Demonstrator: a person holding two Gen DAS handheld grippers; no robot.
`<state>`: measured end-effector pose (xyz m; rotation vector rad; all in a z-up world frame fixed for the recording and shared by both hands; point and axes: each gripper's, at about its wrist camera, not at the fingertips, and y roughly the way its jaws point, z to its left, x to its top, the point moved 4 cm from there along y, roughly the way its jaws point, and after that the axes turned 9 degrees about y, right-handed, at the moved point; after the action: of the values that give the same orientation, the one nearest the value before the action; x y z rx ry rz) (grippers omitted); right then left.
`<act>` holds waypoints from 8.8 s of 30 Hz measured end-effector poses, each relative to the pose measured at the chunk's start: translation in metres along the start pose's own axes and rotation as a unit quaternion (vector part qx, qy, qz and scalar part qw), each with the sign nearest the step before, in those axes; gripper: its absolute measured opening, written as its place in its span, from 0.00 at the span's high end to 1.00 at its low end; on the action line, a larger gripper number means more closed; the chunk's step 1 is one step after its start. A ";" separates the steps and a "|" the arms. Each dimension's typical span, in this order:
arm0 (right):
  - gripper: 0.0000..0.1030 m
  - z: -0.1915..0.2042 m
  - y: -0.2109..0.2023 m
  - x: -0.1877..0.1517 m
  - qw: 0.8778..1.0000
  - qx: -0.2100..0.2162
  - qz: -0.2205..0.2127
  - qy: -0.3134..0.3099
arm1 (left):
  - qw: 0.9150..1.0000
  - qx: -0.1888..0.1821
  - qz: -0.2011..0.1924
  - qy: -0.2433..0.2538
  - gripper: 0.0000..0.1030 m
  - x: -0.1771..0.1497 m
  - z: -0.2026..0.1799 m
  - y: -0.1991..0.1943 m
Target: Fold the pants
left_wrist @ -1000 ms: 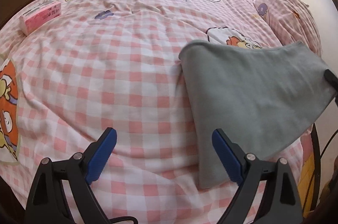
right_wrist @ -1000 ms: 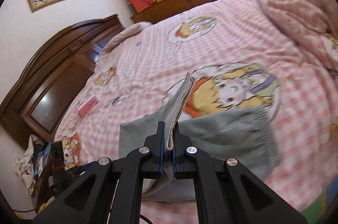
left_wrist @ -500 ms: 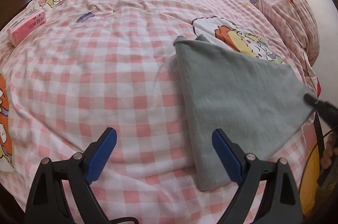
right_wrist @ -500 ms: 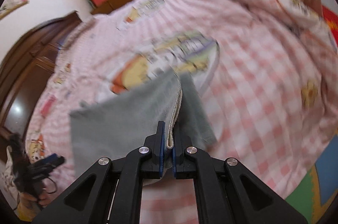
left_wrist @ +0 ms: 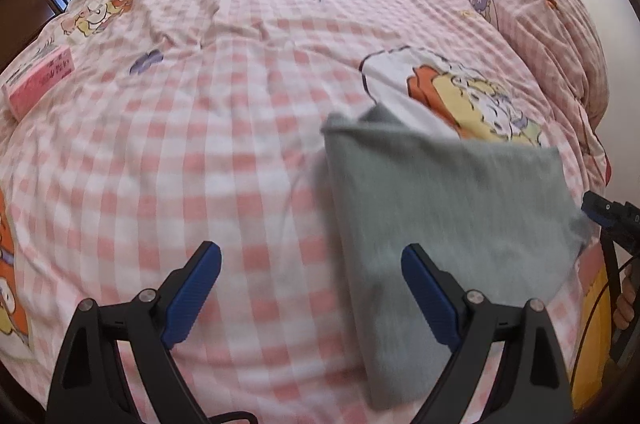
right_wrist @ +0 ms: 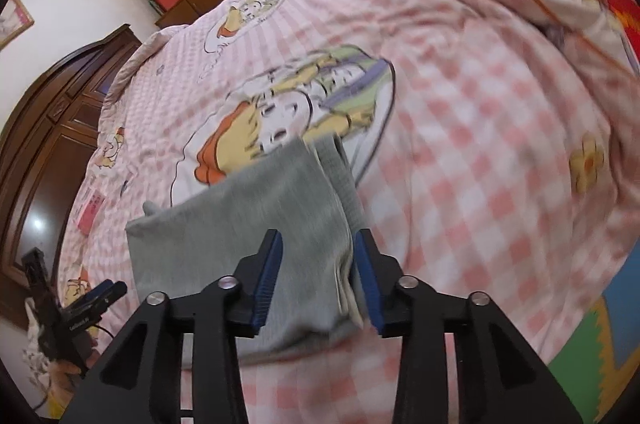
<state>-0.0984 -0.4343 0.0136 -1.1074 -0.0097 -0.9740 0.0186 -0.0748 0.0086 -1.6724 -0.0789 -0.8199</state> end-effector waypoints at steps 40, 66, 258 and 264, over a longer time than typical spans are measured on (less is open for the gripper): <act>0.64 0.006 0.034 0.033 0.999 -0.026 -0.003 -0.020 | 1.000 -0.017 -0.024 -0.002 0.42 0.039 0.005 0.040; 0.64 0.023 0.022 -0.058 0.989 -0.090 0.062 -0.100 | 0.994 -0.082 0.067 -0.035 0.37 -0.049 -0.028 0.019; 0.50 -0.033 0.060 0.001 0.994 0.082 0.073 0.003 | 0.977 -0.198 0.071 0.033 0.16 0.047 -0.180 0.086; 0.66 -0.031 0.047 -0.001 0.994 0.095 0.052 0.009 | 0.977 -0.201 0.049 0.059 0.40 0.052 -0.192 0.072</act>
<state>-0.0817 -0.4529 -0.0370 -0.9144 -0.0282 -0.8706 0.0015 -0.2847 -0.0156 -1.9819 0.2660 -0.8995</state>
